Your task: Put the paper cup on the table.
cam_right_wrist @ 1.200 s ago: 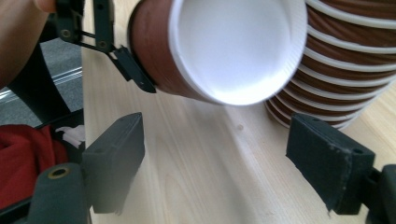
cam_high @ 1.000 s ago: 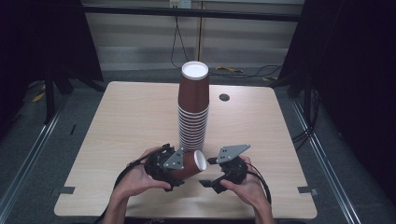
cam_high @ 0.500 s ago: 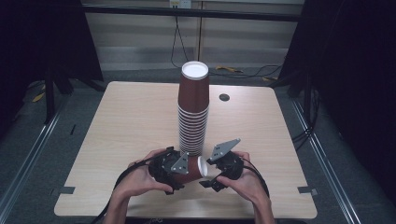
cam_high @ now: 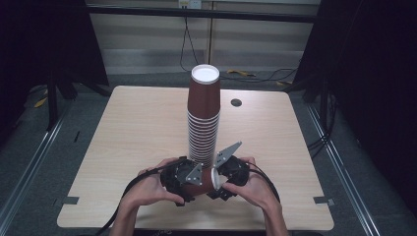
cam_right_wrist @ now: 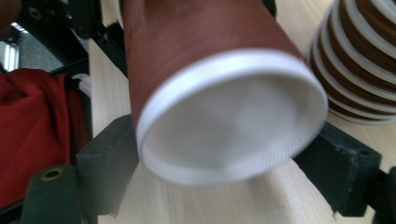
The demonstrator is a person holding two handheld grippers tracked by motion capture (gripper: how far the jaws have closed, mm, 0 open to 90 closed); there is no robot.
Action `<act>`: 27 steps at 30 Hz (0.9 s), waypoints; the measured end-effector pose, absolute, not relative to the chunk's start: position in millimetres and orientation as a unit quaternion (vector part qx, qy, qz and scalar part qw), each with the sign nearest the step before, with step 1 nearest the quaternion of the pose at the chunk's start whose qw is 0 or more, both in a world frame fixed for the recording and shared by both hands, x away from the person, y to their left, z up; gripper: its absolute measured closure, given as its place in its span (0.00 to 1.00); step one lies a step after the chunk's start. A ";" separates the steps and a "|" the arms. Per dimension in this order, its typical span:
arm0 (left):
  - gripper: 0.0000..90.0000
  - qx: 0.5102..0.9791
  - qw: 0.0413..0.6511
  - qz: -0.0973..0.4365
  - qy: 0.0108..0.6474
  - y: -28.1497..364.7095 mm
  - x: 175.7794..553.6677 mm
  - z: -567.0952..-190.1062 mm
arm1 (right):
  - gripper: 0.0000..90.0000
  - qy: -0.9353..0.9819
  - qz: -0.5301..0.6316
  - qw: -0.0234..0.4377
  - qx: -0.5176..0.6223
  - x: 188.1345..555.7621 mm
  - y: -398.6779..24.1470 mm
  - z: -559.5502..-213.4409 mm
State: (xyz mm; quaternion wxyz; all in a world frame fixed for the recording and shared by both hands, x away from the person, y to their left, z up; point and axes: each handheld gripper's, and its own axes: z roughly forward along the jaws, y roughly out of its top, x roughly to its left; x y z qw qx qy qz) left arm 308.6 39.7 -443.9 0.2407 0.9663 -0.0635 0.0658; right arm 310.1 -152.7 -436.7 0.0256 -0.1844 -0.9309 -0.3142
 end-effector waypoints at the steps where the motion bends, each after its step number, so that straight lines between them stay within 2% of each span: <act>1: 0.14 0.965 0.245 0.065 -0.063 38.7 307.8 -445.3 | 0.19 -0.931 -0.312 0.029 -0.185 310.2 -151.5 -436.6; 10: 0.14 0.965 0.246 0.063 -0.073 36.4 304.2 -447.9 | 0.19 -0.932 -0.318 0.043 -0.169 310.1 -147.8 -435.9; 21: 0.14 0.962 0.253 0.063 -0.083 39.9 298.8 -446.2 | 0.24 -0.930 -0.327 0.064 -0.155 306.5 -144.5 -433.5; 27: 0.13 0.956 0.274 0.060 -0.087 42.9 301.3 -444.9 | 0.24 -0.926 -0.339 0.056 -0.159 305.5 -146.4 -431.9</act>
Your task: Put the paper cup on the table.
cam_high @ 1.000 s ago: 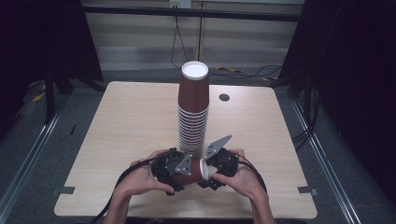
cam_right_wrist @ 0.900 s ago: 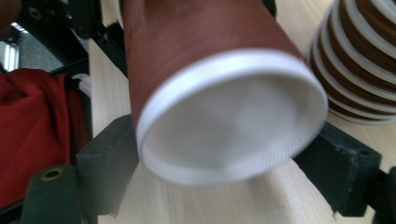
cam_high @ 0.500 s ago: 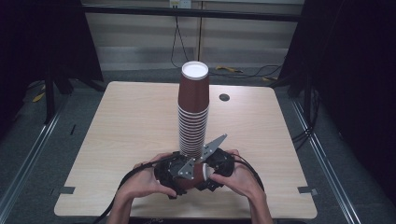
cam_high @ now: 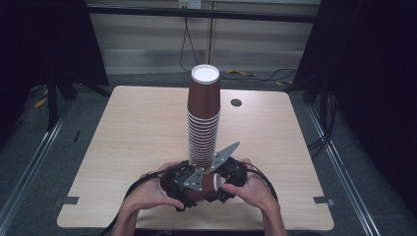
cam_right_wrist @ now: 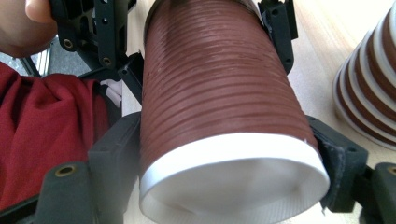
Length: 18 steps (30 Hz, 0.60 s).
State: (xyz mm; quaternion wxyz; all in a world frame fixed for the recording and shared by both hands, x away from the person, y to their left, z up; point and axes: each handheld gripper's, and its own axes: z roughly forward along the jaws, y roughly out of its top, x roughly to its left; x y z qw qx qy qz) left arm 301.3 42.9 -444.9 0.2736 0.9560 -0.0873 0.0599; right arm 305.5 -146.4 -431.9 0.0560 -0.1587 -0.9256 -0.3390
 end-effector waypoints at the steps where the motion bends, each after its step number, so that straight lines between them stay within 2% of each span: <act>1: 0.13 0.955 0.277 0.054 -0.088 43.5 301.6 -445.3 | 0.24 -0.926 -0.338 0.057 -0.159 305.4 -147.0 -431.4; 6: 0.12 0.949 0.299 0.049 -0.087 46.9 303.6 -446.2 | 0.24 -0.925 -0.339 0.057 -0.161 305.7 -148.3 -430.4; 12: 0.13 0.932 0.354 0.030 -0.075 55.2 309.0 -443.8 | 0.24 -0.923 -0.341 0.062 -0.164 305.0 -150.3 -429.9; 18: 0.14 0.922 0.377 0.037 -0.076 59.0 309.5 -441.4 | 0.24 -0.922 -0.347 0.059 -0.164 305.2 -151.6 -428.8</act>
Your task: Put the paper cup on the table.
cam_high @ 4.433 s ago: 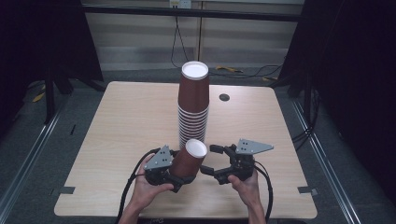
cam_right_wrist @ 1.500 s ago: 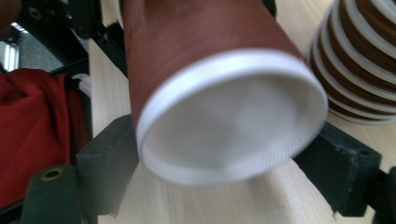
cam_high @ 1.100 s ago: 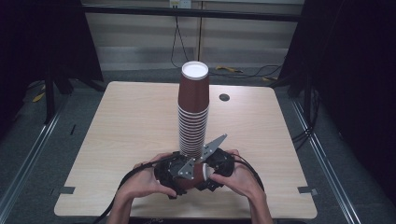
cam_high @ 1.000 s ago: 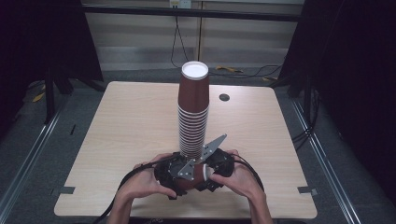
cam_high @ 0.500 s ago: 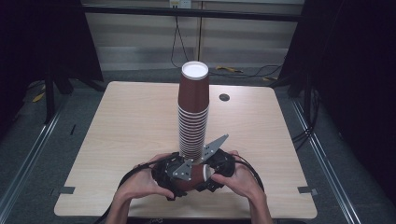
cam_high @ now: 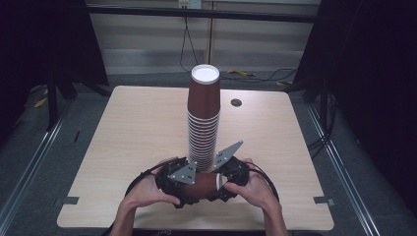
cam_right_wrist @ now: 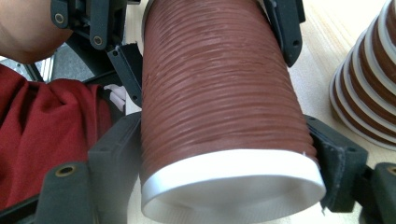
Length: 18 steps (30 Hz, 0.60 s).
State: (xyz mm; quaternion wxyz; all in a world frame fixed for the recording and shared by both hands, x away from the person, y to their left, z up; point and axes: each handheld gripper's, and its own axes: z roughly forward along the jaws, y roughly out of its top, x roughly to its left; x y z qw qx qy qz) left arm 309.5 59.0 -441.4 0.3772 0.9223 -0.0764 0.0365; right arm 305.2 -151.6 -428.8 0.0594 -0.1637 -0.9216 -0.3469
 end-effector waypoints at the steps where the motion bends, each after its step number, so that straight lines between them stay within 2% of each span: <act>1: 0.14 0.921 0.379 0.040 -0.082 59.5 310.4 -440.4 | 0.24 -0.922 -0.347 0.057 -0.162 305.2 -152.2 -428.5; 18: 0.15 0.892 0.446 0.026 -0.075 66.6 310.5 -441.5 | 0.24 -0.919 -0.354 0.061 -0.163 304.6 -155.8 -427.6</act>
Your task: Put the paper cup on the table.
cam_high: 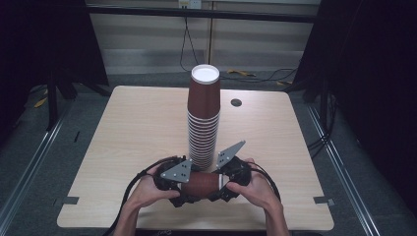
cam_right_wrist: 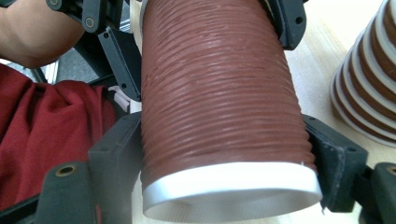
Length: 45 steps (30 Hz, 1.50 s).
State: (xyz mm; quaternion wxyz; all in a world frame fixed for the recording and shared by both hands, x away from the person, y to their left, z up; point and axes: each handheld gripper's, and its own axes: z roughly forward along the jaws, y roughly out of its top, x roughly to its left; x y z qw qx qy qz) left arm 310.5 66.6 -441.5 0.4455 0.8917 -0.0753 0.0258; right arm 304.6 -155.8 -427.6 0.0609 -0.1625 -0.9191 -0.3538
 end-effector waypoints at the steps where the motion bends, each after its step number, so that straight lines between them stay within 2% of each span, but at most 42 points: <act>1: 0.15 0.891 0.447 0.029 -0.076 66.6 310.4 -441.3 | 0.24 -0.920 -0.353 0.062 -0.162 304.8 -156.0 -427.8; 9: 0.17 0.865 0.497 0.037 -0.060 71.9 312.2 -434.5 | 0.24 -0.915 -0.358 0.061 -0.174 305.1 -160.7 -429.7; 21: 0.17 0.844 0.533 0.056 -0.016 90.1 313.5 -429.1 | 0.24 -0.904 -0.371 0.036 -0.211 299.5 -181.4 -430.7; 35: 0.17 0.808 0.583 0.064 0.055 116.4 305.7 -443.8 | 0.24 -0.876 -0.431 0.033 -0.214 293.6 -193.0 -442.3; 45: 0.17 0.792 0.605 0.054 0.058 119.9 301.5 -448.8 | 0.24 -0.855 -0.478 0.029 -0.201 289.0 -197.2 -448.7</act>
